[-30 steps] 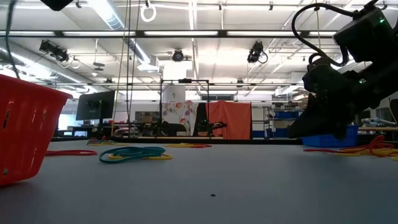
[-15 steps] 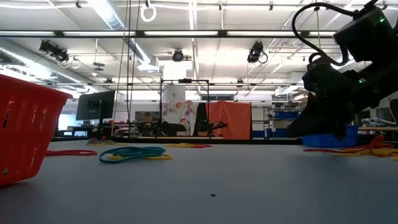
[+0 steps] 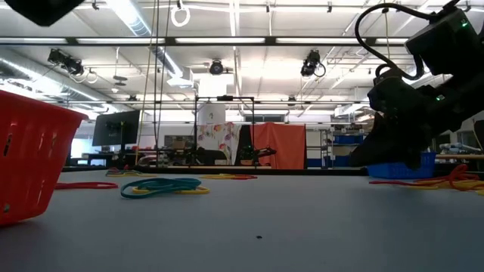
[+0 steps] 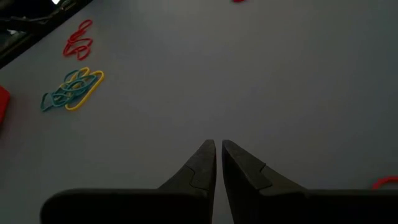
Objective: Sort rubber bands into baskets
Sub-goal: Put the blue rubber band into the red bin
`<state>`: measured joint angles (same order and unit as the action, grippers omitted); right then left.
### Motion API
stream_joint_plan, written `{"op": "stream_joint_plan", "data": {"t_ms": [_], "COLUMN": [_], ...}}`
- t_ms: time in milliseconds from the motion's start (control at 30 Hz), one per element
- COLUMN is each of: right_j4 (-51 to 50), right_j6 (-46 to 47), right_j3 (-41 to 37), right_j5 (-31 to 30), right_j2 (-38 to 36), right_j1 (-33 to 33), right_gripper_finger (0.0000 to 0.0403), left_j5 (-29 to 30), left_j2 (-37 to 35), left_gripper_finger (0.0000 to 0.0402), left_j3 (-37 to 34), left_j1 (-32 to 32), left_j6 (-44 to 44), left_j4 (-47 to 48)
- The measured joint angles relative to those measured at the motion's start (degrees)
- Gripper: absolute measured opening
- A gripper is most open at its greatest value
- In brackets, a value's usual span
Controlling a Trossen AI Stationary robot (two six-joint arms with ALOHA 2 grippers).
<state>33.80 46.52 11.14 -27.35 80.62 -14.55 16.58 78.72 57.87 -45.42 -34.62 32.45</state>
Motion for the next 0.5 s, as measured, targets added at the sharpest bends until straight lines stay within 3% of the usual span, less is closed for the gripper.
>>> {"op": "stream_joint_plan", "data": {"t_ms": [267,400,500], "right_j4": [0.0,0.02,0.11], "right_j6": [-0.05,0.33,0.41], "right_j3": [0.0,0.0,0.0], "right_j5": [0.02,0.02,0.02], "right_j2": [0.0,0.0,0.0], "right_j1": [0.07,0.09,0.09], "right_gripper_finger": [0.0041,0.0041,0.0041], "left_j5": [0.3,10.65,9.7], "left_j2": [0.0,0.0,0.65], "left_gripper_finger": [0.0131,0.0141,0.0138], "left_j3": [0.0,0.0,-0.47], "left_j1": [1.84,4.38,9.21], "left_j6": [1.89,2.72,3.17], "left_j4": [2.19,3.47,2.5]}}
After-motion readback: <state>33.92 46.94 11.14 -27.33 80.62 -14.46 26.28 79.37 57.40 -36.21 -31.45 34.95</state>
